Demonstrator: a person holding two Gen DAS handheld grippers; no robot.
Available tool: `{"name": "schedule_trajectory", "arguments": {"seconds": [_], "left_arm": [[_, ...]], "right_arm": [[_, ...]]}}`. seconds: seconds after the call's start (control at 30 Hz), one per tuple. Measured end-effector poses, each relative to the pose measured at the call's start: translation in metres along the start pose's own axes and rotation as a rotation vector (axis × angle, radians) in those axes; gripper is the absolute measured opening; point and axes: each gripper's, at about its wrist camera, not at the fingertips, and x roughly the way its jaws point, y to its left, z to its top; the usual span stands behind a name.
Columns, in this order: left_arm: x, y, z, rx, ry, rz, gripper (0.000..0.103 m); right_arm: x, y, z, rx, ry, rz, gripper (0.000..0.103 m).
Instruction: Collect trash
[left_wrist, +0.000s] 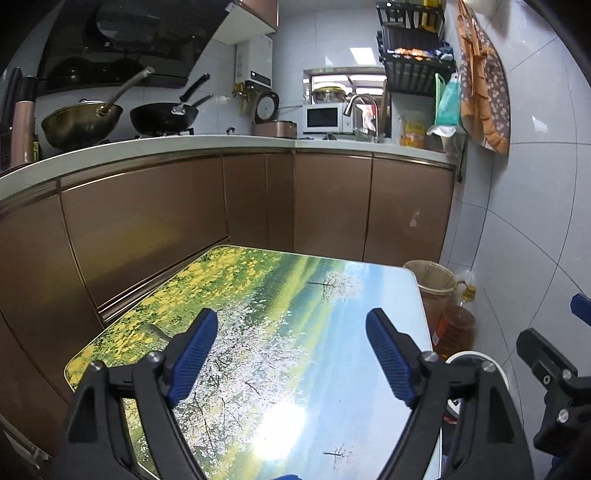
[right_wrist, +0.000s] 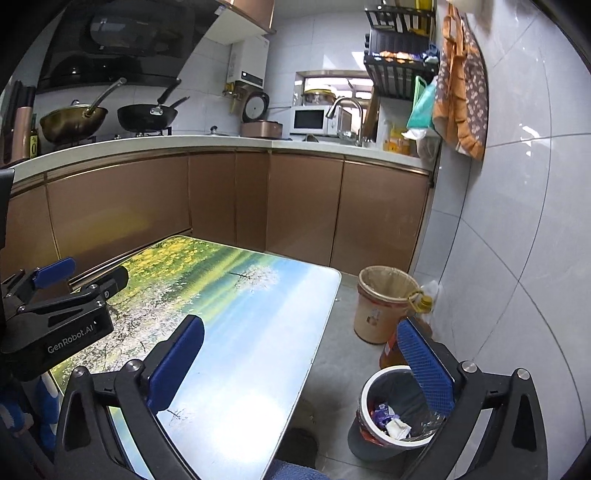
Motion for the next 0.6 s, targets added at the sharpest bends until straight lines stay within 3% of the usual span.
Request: {"name": "schedule_trajectory", "arguments": {"seconds": [0.6], "left_arm": [[-0.031, -0.002, -0.002, 0.005, -0.068, -0.01, 0.086]], "right_arm": [[-0.025, -0.007, -0.006, 0.025, -0.045, -0.035, 0.103]]}}
